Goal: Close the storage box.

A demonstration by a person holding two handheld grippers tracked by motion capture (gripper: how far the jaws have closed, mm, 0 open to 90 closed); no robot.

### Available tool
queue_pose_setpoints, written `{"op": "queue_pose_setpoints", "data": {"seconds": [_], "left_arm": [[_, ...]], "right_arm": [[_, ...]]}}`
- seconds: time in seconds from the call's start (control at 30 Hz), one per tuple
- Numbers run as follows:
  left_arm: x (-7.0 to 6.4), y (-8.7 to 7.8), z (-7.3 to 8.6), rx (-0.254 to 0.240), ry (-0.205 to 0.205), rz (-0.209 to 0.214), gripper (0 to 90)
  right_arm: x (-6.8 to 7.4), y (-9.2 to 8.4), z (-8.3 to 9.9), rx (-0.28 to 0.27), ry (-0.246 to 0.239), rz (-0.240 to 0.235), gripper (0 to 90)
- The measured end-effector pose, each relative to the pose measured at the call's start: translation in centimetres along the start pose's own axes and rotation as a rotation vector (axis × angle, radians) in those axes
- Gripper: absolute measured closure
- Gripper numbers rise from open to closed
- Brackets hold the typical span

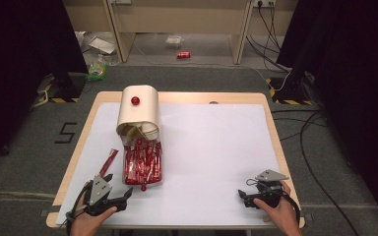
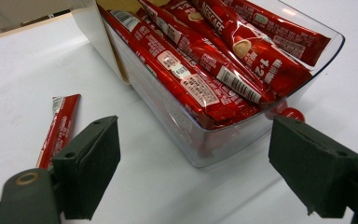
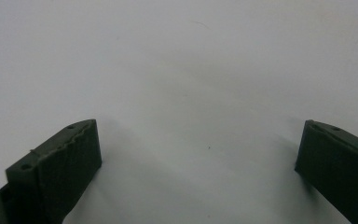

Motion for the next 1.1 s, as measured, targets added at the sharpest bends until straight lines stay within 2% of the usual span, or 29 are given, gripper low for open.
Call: {"op": "queue_pose_setpoints", "data": {"seconds": [0.33, 0.57, 0.73, 0.93, 1.1], "left_arm": [[-0.1, 0.7, 0.2, -0.001, 0.01, -0.006, 16.8], [-0.3, 1.1, 0.2, -0.001, 0.034, -0.013, 16.3], [-0.7, 1.4, 0.1, -0.015, 0.051, 0.004, 16.8], [-0.9, 1.6, 0.0, -0.011, 0.067, 0.001, 17.1], [-1.2, 1.8, -0.2, -0.011, 0.069, 0.015, 21.1]], "right_arm": [[0.0, 0.0, 0.0, 0.0, 0.0, 0.0, 0.3], [0.0, 0.0, 0.0, 0.0, -0.001, 0.0, 0.3], [0.0, 0.0, 0.0, 0.0, -0.002, 0.0, 0.3], [0.0, 0.0, 0.0, 0.0, -0.002, -0.001, 0.3], [0.0, 0.0, 0.0, 0.0, -0.002, -0.001, 0.3]]}}
Point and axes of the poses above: each handheld gripper's, and its own axes: y roughly forward along the jaws, z roughly out of its underside, x roughly to its left, the point moved 9 cm from there along y, roughly forward along the jaws, and after that the axes turned 2 degrees about -y, right-handed, at the moved point
